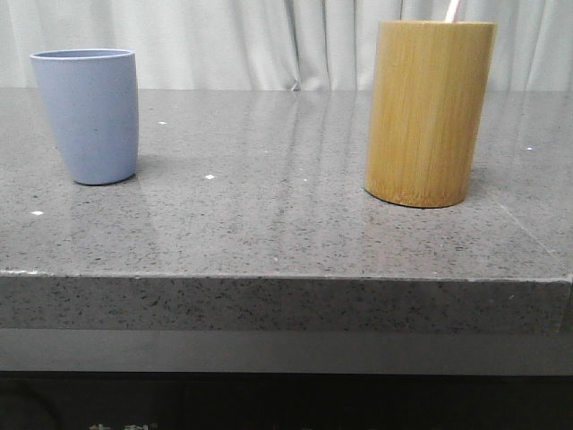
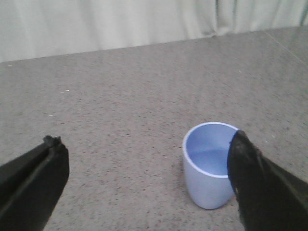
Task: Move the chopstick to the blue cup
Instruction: 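Reach the left gripper down and grasp the light blue cup rim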
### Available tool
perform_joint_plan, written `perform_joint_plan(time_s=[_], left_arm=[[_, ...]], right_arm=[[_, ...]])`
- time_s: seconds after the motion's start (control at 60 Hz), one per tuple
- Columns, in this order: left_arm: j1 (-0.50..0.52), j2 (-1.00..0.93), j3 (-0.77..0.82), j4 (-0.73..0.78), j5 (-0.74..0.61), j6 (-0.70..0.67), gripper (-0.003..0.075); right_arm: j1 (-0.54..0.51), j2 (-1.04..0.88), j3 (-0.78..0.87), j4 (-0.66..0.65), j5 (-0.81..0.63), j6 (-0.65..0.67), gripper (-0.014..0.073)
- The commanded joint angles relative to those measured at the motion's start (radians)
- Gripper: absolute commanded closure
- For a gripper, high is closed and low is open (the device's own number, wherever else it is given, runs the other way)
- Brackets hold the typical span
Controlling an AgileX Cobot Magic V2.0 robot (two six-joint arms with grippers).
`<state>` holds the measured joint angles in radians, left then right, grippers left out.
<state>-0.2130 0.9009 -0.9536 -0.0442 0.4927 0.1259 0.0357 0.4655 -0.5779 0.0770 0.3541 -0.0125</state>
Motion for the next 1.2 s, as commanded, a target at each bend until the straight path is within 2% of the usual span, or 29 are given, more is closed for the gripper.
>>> perform_joint_plan(time_s=[0.0, 0.217, 0.417, 0.5, 0.9, 0.967, 1.05, 1.183], left_arm=[[-0.076, 0.089, -0.127, -0.005, 0.02, 0.015, 0.0115], [-0.212, 0.329, -0.411, -0.007, 0.293, 0.008, 0.0118], [-0.246, 0.534, -0.609, -0.011, 0.559, 0.005, 0.0118], [-0.247, 0.611, -0.665, -0.021, 0.63, 0.005, 0.012], [-0.247, 0.793, -0.701, -0.021, 0.64, 0.005, 0.0127], [-0.247, 0.796, -0.701, -0.021, 0.64, 0.005, 0.0166], [-0.247, 0.796, -0.701, -0.021, 0.64, 0.005, 0.0265], [-0.247, 0.796, -0.701, -0.021, 0.638, 0.005, 0.0508]], right_arm=[[-0.006, 0.009, -0.033, -0.01, -0.079, -0.005, -0.0006], [-0.006, 0.009, -0.033, -0.01, -0.077, -0.005, -0.0006], [-0.006, 0.009, -0.033, -0.01, -0.074, -0.005, -0.0006], [-0.006, 0.009, -0.033, -0.01, -0.074, -0.005, -0.0006], [-0.006, 0.009, -0.033, -0.01, -0.074, -0.005, -0.0006], [-0.006, 0.009, -0.033, -0.01, -0.074, -0.005, -0.0006], [-0.006, 0.009, -0.033, -0.01, -0.074, -0.005, -0.0006], [-0.006, 0.009, -0.033, -0.01, -0.074, -0.005, -0.0006]])
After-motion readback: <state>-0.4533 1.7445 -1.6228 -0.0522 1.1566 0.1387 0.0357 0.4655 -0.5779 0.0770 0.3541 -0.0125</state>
